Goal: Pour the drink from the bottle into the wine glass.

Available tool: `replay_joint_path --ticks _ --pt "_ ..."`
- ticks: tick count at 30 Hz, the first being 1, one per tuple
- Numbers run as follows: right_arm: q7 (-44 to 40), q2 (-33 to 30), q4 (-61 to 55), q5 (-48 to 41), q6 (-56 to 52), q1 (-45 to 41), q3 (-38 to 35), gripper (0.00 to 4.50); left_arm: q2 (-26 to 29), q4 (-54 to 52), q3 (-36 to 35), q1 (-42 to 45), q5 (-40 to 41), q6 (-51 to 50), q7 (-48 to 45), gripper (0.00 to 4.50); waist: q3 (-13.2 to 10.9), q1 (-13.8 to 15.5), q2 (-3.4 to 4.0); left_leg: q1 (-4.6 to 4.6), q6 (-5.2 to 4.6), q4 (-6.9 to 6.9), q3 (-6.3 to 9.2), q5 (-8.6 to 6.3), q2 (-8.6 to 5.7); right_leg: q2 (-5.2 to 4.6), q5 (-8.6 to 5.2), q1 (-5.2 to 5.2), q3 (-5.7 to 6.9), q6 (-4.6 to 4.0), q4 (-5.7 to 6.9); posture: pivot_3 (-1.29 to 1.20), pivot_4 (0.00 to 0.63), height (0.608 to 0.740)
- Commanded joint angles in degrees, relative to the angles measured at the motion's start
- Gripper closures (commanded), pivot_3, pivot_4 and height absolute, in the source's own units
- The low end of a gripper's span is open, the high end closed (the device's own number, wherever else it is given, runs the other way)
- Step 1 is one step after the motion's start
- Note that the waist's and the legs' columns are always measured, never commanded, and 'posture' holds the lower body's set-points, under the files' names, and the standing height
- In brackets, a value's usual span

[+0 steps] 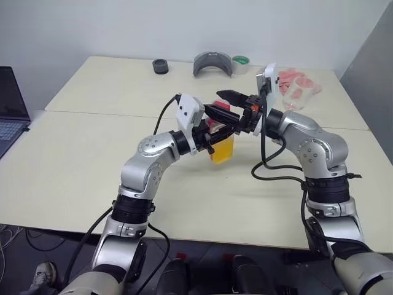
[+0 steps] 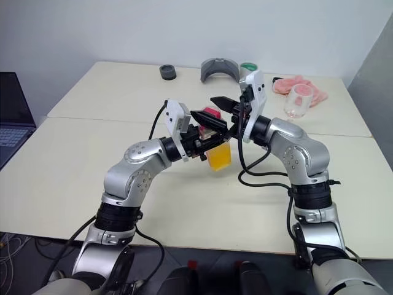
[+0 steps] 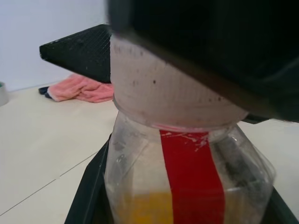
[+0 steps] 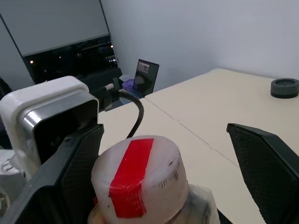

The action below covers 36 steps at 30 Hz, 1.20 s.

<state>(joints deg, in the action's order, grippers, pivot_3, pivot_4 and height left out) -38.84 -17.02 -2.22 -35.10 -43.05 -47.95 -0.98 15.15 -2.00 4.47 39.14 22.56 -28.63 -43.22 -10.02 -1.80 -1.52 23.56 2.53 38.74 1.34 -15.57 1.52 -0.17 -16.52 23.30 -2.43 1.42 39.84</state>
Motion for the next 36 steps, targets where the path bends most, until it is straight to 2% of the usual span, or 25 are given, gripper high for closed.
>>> replay_joint_path --ticks 1,14,17,26,30,33,36 --pt "0.4 -0.45 -3.39 -1.41 -0.36 0.03 -1.36 0.0 0.53 -0.97 -0.44 2.38 0.72 1.5 -1.34 2.72 0.0 -0.02 0.0 0.0 0.0 0.0 0.0 0.0 0.0 0.0 0.0 0.0 0.0 0.0 0.0 0.0 0.15 0.74" --pt "6.38 -0.39 -8.28 -2.6 -2.0 1.27 -3.52 0.0 1.08 1.94 -1.07 2.37 -0.6 4.1 -0.94 2.72 -0.01 0.01 0.02 0.0 0.0 0.0 0.0 0.0 0.0 0.0 0.0 0.0 -0.01 0.0 -0.01 0.0 0.15 0.74" --pt "6.84 -0.64 -9.96 -2.42 -2.07 2.38 -2.63 0.58 1.03 2.51 -1.07 2.64 -0.76 4.57 -0.99 2.72 -0.02 0.01 0.02 0.0 0.0 0.0 0.0 0.0 0.0 0.0 0.0 0.0 -0.01 0.0 -0.01 0.0 0.15 0.74" --pt "5.96 -1.38 -13.11 -2.45 -1.94 4.29 -0.78 3.71 0.72 3.61 -0.94 3.54 -0.97 5.25 -1.43 2.72 -0.02 0.01 0.03 0.02 -0.01 0.0 0.02 0.0 0.0 0.01 0.0 0.0 0.01 0.0 -0.04 0.0 0.15 0.74" --pt "5.92 -1.5 -13.46 -2.86 -1.99 4.37 -0.89 3.71 0.71 3.58 -0.93 3.6 -0.94 5.26 -1.51 2.72 -0.02 0.01 0.03 0.02 -0.01 0.0 0.02 0.0 0.0 0.02 0.0 0.0 0.01 0.01 -0.05 0.0 0.15 0.74" --pt "5.47 -1.44 -13.35 -3.34 -1.96 4.2 -1.09 3.04 0.81 3.44 -0.92 3.52 -0.91 5.2 -1.59 2.72 -0.03 0.0 0.03 0.03 -0.01 0.0 0.01 0.0 0.0 0.01 0.0 0.0 0.0 0.01 -0.05 0.0 0.15 0.74" --pt "5.35 -1.39 -13.16 -2.68 -1.43 3.94 -0.57 2.06 0.87 3.24 -0.97 3.57 -0.82 5.08 -1.6 2.72 -0.03 0.0 0.03 0.03 -0.01 0.0 0.02 0.0 0.0 0.01 0.0 0.0 0.01 0.01 -0.05 0.0 0.15 0.74"
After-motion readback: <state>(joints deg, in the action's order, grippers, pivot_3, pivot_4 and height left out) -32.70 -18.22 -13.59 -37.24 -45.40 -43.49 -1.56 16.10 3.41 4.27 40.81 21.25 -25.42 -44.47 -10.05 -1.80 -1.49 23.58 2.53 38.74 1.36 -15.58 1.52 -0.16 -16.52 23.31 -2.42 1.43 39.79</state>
